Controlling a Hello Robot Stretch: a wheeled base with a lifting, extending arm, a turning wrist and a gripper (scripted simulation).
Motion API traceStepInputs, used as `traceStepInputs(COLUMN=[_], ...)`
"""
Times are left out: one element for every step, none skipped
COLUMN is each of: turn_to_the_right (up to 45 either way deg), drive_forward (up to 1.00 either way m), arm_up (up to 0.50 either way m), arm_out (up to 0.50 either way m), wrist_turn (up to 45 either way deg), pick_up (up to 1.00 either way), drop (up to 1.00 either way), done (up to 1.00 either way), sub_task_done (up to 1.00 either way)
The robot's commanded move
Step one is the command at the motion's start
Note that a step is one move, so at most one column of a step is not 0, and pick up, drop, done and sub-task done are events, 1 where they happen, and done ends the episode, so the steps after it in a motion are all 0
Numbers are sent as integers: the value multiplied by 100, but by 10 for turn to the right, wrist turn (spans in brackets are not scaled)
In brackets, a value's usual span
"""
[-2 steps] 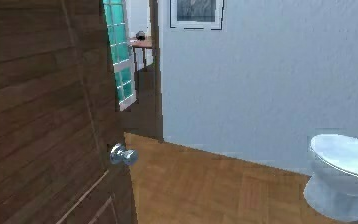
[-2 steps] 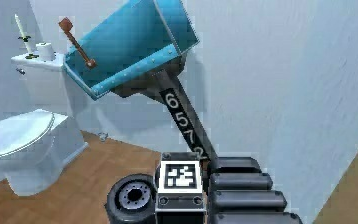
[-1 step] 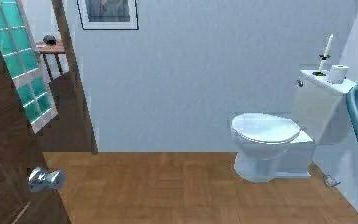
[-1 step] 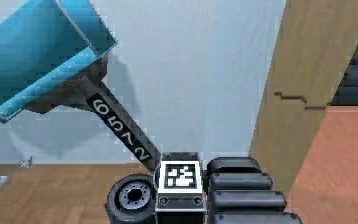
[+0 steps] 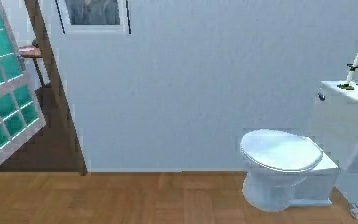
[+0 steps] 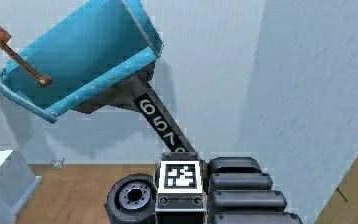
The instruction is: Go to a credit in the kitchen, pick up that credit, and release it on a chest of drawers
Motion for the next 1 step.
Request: traceStepInputs(turn_to_the_right=[-180], drive_forward=[0], arm_up=[0], arm_out=[0], wrist_turn=[0], pick_up=[0], drop=[0], done=[0], sub_task_done=[0])
